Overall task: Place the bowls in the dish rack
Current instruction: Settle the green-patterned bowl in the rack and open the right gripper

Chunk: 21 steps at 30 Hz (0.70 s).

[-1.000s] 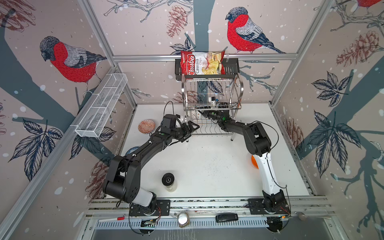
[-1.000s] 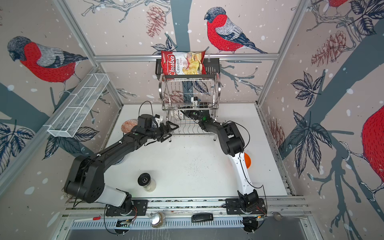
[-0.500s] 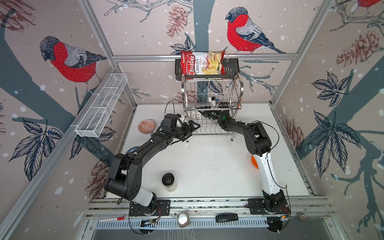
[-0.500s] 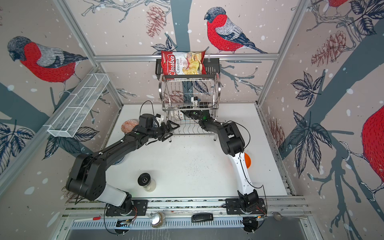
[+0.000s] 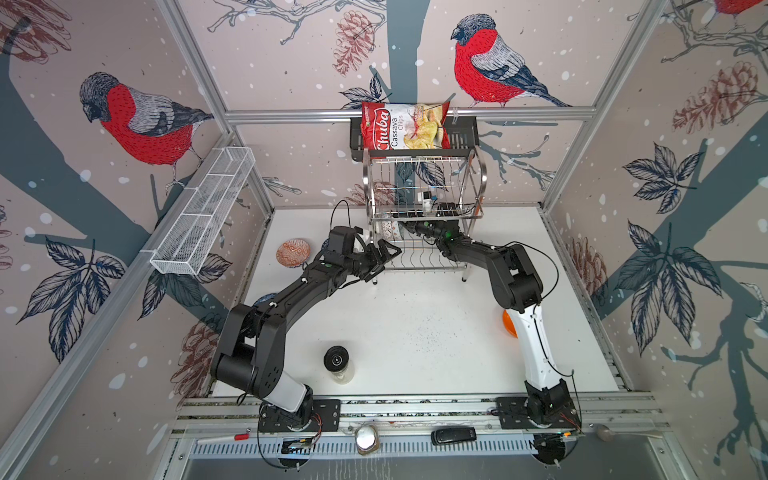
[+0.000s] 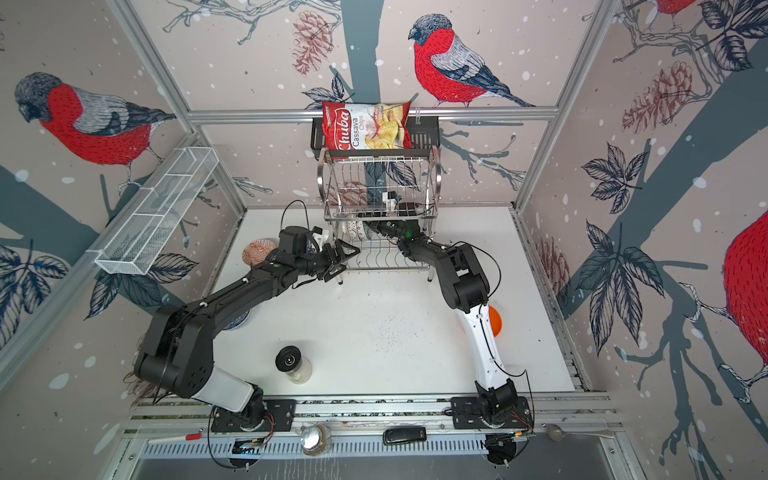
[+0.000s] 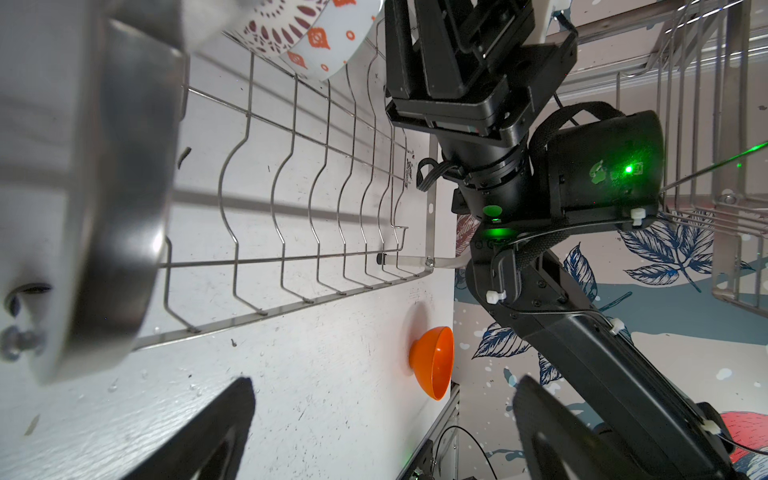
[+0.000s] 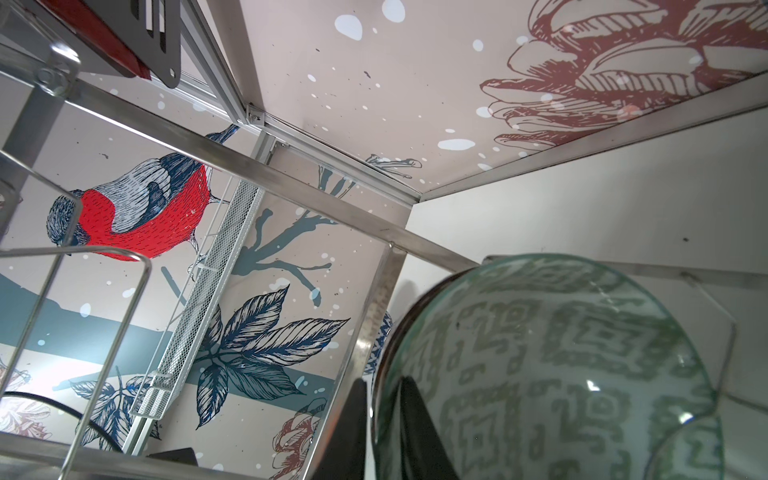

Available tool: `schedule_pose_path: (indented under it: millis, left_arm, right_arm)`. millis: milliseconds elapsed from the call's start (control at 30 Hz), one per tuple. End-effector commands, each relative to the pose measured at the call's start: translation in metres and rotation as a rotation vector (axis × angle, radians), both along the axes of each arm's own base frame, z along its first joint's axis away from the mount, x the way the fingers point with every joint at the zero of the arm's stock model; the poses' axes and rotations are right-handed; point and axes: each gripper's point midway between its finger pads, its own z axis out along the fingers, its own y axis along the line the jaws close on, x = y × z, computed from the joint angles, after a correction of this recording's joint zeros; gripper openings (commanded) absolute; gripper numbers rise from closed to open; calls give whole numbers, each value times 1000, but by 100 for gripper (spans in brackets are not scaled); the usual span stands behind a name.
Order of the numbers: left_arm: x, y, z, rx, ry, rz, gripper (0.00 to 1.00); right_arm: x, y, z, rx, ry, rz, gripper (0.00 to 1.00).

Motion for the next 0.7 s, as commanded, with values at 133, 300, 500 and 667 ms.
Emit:
schedule_pose_path:
  millis: [133,300,500,667]
  left_arm:
    - [0,-1,9,-1,-46,-15,97]
    - [-2,0,10,1,-51,-16,97]
    - [-4,1,12,0,-54,-14,97]
    - [-4,1,13,-2,-57,-15,97]
  right_arm:
    - [0,2,7,16,-9,-13,18]
    - [-4,-1,9,20,-11,-22,18]
    - [-10,-5,10,28,-6,-34,18]
    - [-14,-10,10,29,-3,-42,19]
